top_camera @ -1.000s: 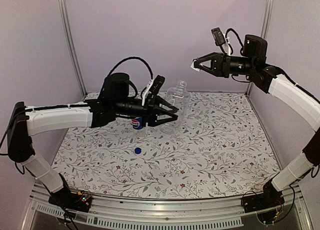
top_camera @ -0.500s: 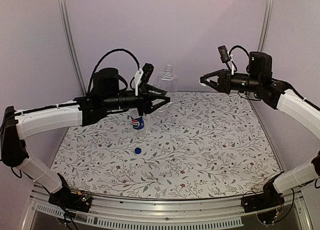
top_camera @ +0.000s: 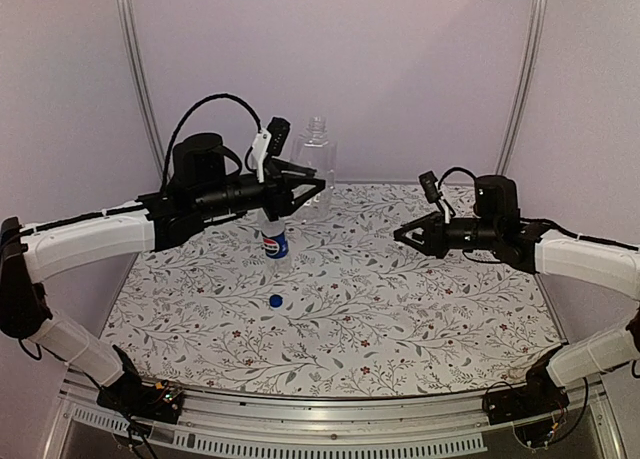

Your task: Unscrew the bottle caps

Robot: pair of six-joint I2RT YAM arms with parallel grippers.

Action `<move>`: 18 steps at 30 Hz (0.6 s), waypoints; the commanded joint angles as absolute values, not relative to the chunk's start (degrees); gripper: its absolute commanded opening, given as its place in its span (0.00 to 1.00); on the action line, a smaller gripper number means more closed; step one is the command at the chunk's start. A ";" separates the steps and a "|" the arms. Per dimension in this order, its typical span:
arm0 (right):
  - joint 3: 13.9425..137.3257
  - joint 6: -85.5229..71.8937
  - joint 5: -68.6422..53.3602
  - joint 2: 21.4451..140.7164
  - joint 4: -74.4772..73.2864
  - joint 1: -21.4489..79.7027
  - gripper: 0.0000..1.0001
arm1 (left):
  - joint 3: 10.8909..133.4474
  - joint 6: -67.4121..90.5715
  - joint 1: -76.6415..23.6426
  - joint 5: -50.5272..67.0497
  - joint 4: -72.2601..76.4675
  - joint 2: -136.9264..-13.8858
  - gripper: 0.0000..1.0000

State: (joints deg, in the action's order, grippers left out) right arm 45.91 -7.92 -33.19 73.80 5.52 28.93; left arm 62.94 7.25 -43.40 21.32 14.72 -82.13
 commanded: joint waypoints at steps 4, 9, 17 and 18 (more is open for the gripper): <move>40.44 -7.50 -25.17 78.98 14.32 35.01 0.14 | 62.14 8.08 -42.23 18.53 16.71 -80.17 0.31; 40.37 -7.66 -23.56 85.66 17.31 38.39 0.14 | 61.84 8.17 -42.07 17.66 16.85 -79.81 0.31; 45.15 -7.56 -19.40 95.94 17.99 42.93 0.15 | 61.70 8.50 -41.66 17.64 16.93 -79.48 0.31; 45.90 -7.49 -18.95 97.25 17.77 43.30 0.16 | 61.70 8.52 -41.59 17.71 16.91 -79.46 0.31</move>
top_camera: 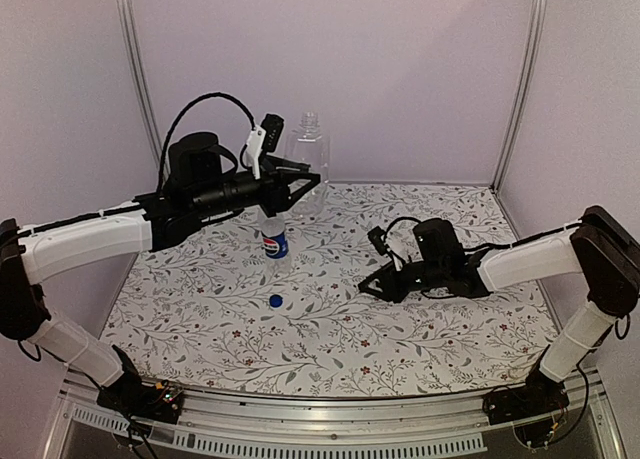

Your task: Unscrew the bottle caps

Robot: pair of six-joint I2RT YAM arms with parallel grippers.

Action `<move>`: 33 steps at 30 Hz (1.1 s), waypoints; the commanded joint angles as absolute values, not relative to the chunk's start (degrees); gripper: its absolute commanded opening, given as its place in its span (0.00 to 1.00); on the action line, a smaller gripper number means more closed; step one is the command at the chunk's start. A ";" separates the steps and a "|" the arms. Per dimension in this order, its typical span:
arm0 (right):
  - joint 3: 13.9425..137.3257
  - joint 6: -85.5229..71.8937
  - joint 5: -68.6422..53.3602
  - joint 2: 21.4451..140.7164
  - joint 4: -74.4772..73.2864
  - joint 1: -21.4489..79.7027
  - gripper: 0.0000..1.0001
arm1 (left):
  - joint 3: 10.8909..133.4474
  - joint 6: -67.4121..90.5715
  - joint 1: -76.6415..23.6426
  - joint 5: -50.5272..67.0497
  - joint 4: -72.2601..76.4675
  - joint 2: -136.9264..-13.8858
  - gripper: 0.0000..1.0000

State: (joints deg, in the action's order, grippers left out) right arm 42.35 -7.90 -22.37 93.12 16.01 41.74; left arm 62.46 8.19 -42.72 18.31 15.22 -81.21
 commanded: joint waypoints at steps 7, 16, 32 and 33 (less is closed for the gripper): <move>49.45 -6.70 -15.15 103.36 16.48 45.73 0.18 | 61.70 8.35 -41.49 18.27 16.96 -79.32 0.31; 51.35 -7.09 -11.90 107.89 16.78 47.74 0.22 | 61.61 8.47 -41.57 18.78 16.96 -79.45 0.32; 49.74 -7.58 -10.80 109.02 16.81 47.99 0.39 | 61.53 8.55 -41.51 19.43 17.06 -79.37 0.32; 49.53 -7.56 -10.59 108.57 16.79 47.99 0.42 | 61.52 8.56 -41.53 19.45 17.07 -79.37 0.32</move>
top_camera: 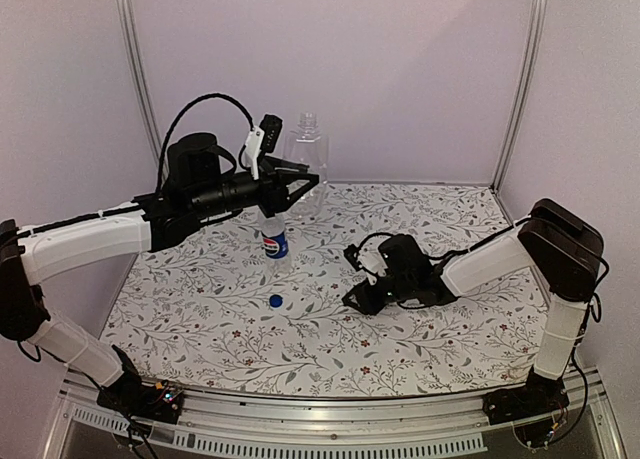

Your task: Unscrew the bottle caps

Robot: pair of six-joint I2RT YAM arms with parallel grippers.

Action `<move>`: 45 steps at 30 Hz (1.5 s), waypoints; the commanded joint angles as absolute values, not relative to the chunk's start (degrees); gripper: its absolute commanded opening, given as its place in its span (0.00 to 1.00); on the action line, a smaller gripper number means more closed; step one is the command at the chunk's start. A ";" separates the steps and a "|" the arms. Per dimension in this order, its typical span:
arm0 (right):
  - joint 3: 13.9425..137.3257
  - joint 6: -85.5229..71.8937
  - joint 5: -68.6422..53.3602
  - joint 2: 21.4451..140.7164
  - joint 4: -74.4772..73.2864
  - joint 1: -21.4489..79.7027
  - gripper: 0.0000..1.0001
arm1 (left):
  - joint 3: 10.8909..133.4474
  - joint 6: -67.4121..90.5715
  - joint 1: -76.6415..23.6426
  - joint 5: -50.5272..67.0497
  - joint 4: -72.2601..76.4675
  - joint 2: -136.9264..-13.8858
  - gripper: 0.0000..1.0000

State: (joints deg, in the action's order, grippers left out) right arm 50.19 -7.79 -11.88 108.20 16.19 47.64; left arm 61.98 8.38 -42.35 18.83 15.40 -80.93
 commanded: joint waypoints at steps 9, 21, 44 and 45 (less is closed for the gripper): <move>49.40 -7.31 -9.68 104.10 12.80 47.99 0.62 | 61.52 8.27 -41.48 19.62 17.08 -79.34 0.32; 56.77 -3.52 -9.93 82.16 -2.55 46.86 0.92 | 61.61 7.50 -41.49 22.61 17.36 -80.73 0.33; 93.90 0.26 -24.30 88.27 -18.83 45.53 0.84 | 63.39 3.63 -45.83 30.21 15.78 -84.81 0.35; 93.99 0.26 -24.57 88.74 -18.81 45.53 0.80 | 63.37 3.64 -45.80 30.19 15.76 -84.80 0.35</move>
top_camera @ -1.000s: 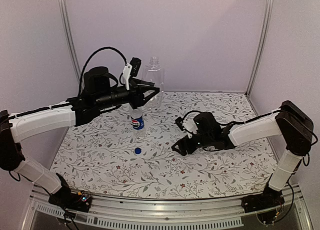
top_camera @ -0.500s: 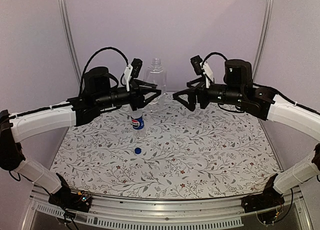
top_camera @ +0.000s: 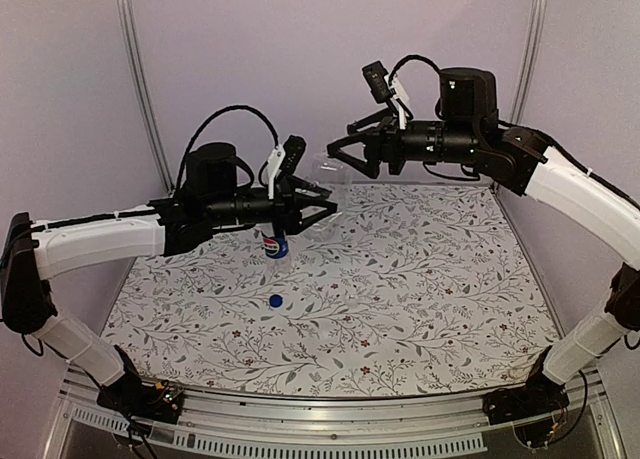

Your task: Unscrew the bottle caps

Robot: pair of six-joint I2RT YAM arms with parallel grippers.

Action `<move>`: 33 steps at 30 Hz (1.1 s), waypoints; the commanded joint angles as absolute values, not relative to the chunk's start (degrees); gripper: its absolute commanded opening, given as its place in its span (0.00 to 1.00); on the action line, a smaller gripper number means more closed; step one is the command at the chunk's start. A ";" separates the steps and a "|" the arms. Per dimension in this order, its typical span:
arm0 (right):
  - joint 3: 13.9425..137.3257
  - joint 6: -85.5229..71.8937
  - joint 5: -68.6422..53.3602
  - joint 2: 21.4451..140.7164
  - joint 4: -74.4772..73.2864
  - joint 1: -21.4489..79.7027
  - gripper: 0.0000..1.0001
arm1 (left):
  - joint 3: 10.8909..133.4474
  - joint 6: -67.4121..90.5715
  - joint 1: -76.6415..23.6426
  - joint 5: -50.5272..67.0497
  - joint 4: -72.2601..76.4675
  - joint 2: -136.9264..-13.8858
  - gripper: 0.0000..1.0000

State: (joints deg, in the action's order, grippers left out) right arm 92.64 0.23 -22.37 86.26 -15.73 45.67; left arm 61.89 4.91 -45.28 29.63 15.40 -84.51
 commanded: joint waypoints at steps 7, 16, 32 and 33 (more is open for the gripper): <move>94.04 -1.69 -26.85 90.50 -17.76 45.53 0.59 | 63.59 3.10 -46.18 29.30 15.12 -84.95 0.35; 93.24 -2.02 -26.80 90.66 -18.11 45.54 0.37 | 63.60 2.55 -46.33 28.26 14.83 -84.84 0.35; 91.96 -1.20 -19.46 88.83 -18.47 43.43 0.00 | 64.50 3.29 -46.43 26.43 13.11 -84.81 0.68; 91.63 -1.15 -19.10 88.58 -18.46 43.08 0.00 | 64.51 3.27 -46.46 26.41 12.90 -84.75 0.72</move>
State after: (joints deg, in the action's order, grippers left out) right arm 92.60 -3.14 -23.90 89.84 -17.67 45.01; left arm 62.30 2.17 -45.89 27.16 12.97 -84.86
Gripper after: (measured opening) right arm 0.293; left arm 0.661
